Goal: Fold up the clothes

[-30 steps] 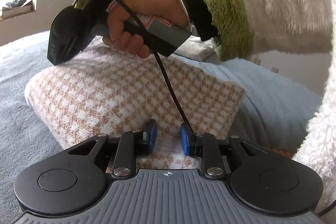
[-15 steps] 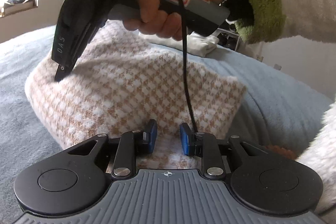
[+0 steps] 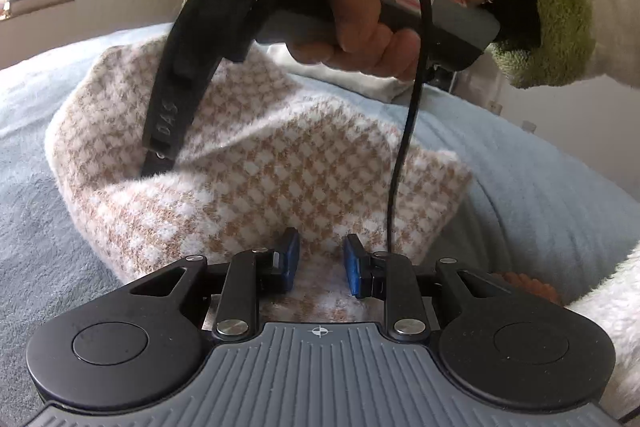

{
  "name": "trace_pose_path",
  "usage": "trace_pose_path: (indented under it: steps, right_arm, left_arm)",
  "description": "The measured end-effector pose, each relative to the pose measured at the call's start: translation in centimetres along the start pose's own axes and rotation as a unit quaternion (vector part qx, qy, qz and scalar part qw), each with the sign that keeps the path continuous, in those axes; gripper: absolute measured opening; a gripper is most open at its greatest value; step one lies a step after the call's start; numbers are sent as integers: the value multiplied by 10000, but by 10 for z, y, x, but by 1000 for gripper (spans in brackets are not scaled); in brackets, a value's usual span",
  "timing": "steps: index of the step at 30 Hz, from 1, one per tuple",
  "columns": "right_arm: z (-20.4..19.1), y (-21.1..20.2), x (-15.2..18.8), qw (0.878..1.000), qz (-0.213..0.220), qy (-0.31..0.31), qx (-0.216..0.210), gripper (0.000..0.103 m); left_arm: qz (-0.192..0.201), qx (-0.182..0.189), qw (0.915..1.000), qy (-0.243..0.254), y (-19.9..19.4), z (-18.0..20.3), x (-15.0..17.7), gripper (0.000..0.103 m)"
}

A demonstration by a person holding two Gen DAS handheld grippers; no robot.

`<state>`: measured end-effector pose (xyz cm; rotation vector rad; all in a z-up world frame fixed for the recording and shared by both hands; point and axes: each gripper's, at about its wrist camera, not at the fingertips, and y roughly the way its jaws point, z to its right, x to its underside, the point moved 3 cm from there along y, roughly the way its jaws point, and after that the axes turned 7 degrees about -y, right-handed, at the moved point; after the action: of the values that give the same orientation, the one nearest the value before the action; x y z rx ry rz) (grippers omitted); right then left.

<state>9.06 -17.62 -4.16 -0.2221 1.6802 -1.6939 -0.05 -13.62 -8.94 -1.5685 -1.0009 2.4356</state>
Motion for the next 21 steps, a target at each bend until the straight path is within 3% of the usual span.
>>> trace_pose_path:
  steps: [5,8,11,13,21]
  right_arm:
    - [-16,-36,-10,9986,-157,-369,331,0]
    - [-29,-57,-9,9990,55,-448,11,0]
    - [-42,-19,9,9971,-307,-689,67,0]
    - [-40,2,18,9981,-150,-587,84,0]
    - [-53,-39,21,9976,-119,-672,-72,1]
  left_arm:
    - [3,-32,10000,60,-2,4,0,24]
    - [-18,-42,10000,58,-2,3,-1,24]
    - [-122,-58,9999,13,-1,2,-1,24]
    - [-112,-124,9999,20,-4,1,2,25]
    - [-37,-99,9999,99,-13,4,4,25]
